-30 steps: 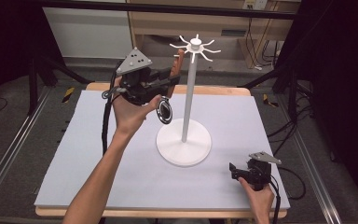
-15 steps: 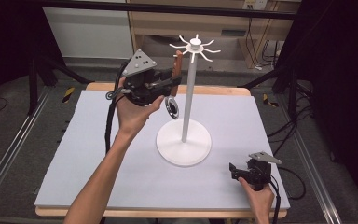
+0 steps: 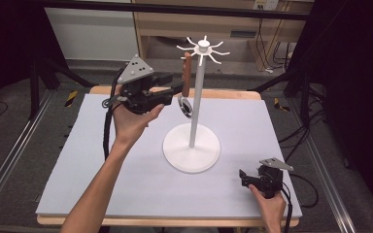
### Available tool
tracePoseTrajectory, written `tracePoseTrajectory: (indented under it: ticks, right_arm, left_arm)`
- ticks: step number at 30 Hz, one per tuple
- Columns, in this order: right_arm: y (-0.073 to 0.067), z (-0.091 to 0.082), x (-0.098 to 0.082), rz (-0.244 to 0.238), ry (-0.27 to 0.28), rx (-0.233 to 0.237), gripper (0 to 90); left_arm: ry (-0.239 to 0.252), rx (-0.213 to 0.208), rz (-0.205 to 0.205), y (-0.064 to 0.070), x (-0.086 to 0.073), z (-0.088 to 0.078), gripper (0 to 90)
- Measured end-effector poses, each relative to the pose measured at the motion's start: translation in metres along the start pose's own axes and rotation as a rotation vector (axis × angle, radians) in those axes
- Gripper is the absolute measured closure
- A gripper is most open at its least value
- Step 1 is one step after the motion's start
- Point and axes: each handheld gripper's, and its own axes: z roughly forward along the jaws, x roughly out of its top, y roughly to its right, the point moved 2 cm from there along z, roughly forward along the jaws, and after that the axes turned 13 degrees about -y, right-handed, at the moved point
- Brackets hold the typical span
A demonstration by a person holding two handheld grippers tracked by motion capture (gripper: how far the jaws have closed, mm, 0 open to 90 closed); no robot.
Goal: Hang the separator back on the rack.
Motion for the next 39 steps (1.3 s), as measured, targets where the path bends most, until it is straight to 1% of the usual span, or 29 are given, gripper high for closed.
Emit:
tracePoseTrajectory:
  ticks: [5,8,12,14,16,17,19,20,24,28,35,38,39]
  right_arm:
    - [0.001,0.0,0.0,0.005,0.0,0.001,8.6]
    - [0.002,-0.001,-0.001,0.007,0.006,0.0,8.6]
    - [0.003,0.0,-0.001,0.01,0.003,0.001,8.5]
    - [0.003,-0.001,-0.001,0.008,0.003,-0.001,8.5]
    - [0.003,-0.001,-0.001,0.009,0.004,-0.001,8.5]
    - [0.002,-0.001,-0.001,0.018,0.002,-0.002,8.4]
    - [0.003,-0.001,-0.001,0.016,0.002,-0.002,8.3]
    - [0.002,-0.001,-0.002,0.024,-0.001,-0.001,8.3]
    - [0.003,-0.001,-0.002,0.024,-0.001,-0.001,8.2]
    - [0.003,-0.001,-0.002,0.021,-0.002,-0.001,8.1]
    - [0.004,-0.001,-0.003,0.018,-0.004,-0.003,8.1]
    - [0.004,-0.001,-0.003,0.019,-0.002,-0.001,8.1]
    - [0.004,-0.001,-0.003,0.022,-0.002,0.002,7.9]
  left_arm:
    - [-0.022,0.006,-0.001,-0.005,-0.015,-0.009,47.5]
    - [-0.031,0.011,-0.001,-0.007,-0.027,-0.015,45.4]
    - [-0.034,0.009,-0.009,-0.011,-0.046,-0.02,43.3]
    - [-0.047,0.021,-0.014,-0.013,-0.058,-0.022,42.5]
    - [-0.055,0.021,-0.019,-0.015,-0.069,-0.023,42.1]
    - [-0.06,0.022,-0.022,-0.015,-0.072,-0.024,41.7]
    - [-0.067,0.028,-0.027,-0.017,-0.083,-0.025,41.4]
    - [-0.072,0.03,-0.027,-0.018,-0.088,-0.025,41.2]
    - [-0.097,0.046,-0.031,-0.019,-0.108,-0.026,40.1]
    - [-0.134,0.047,-0.022,-0.02,-0.129,-0.024,39.5]
    - [-0.189,0.052,-0.051,-0.024,-0.168,-0.017,37.9]
    - [-0.19,0.061,-0.062,-0.027,-0.185,-0.016,37.9]
    - [-0.201,0.062,-0.067,-0.028,-0.191,-0.016,37.7]
